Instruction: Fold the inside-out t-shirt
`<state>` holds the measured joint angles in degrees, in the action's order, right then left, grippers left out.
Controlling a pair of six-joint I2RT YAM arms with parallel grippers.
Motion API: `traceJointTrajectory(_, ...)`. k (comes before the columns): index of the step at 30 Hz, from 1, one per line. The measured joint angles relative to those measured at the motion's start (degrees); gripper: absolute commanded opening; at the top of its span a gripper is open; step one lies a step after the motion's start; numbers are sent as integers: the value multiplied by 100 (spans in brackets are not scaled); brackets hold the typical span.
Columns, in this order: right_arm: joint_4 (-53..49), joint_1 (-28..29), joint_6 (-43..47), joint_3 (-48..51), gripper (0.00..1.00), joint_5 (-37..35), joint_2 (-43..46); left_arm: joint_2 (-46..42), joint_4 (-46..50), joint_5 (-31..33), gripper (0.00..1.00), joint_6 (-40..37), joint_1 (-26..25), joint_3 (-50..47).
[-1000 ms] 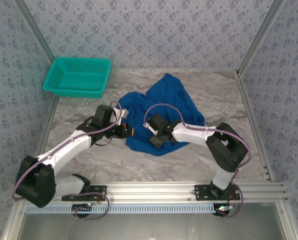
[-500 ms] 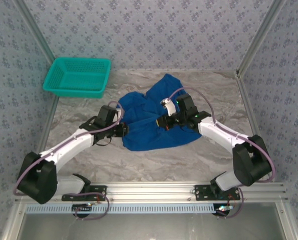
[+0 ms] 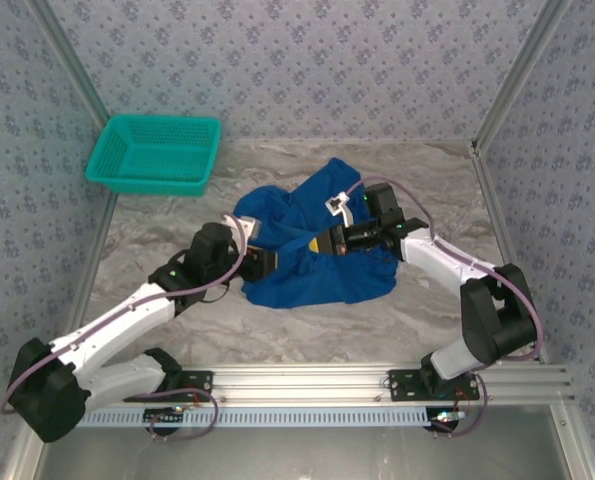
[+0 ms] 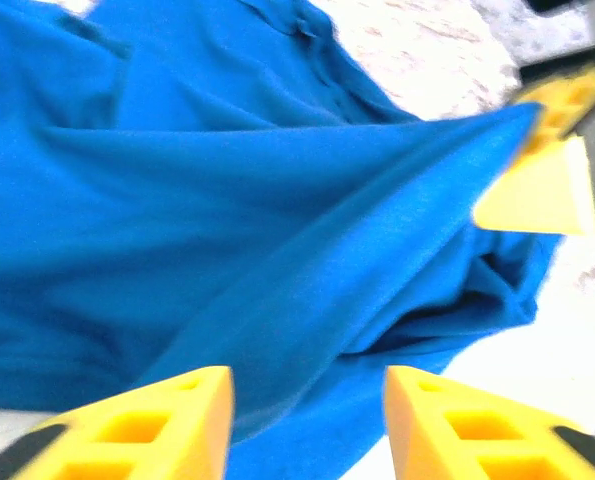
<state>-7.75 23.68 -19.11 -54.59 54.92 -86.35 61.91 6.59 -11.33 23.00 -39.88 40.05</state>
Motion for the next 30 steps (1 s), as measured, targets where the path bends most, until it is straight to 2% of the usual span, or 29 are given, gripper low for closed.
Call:
traceJointTrajectory(4, -114, -37, -2, -31, 4, 44, -4, 848, -9, -485, 35, -374, -286, 262)
traceJointTrajectory(6, -160, -79, 0, -52, 4, 44, -4, 1259, 17, -577, 40, -568, -417, 468)
traceJointTrajectory(11, -356, -162, 31, -105, 3, 66, -4, 1709, 42, -11, 51, -802, -439, 761)
traceJointTrajectory(14, -463, -170, 90, -107, 4, 164, -4, 1950, 11, 234, 54, -933, -382, 918)
traceJointTrajectory(17, -588, -170, 192, -125, 7, 245, -2, 2350, -42, 188, 55, -1110, -374, 1207)
traceJointTrajectory(20, -680, -170, 254, -144, 9, 289, -2, 2719, -125, -122, 56, -1322, -372, 1414)
traceJointTrajectory(22, -728, -181, 293, -149, 11, 302, 4, 2914, -146, -376, 49, -1438, -361, 1515)
traceJointTrajectory(27, -863, -334, 372, -129, 13, 195, 203, 3220, -256, -1029, 1, -1576, -173, 1670)
traceJointTrajectory(30, -1062, -501, 424, -55, 14, -208, 538, 3134, -415, -1602, 0, -1429, 125, 1661)
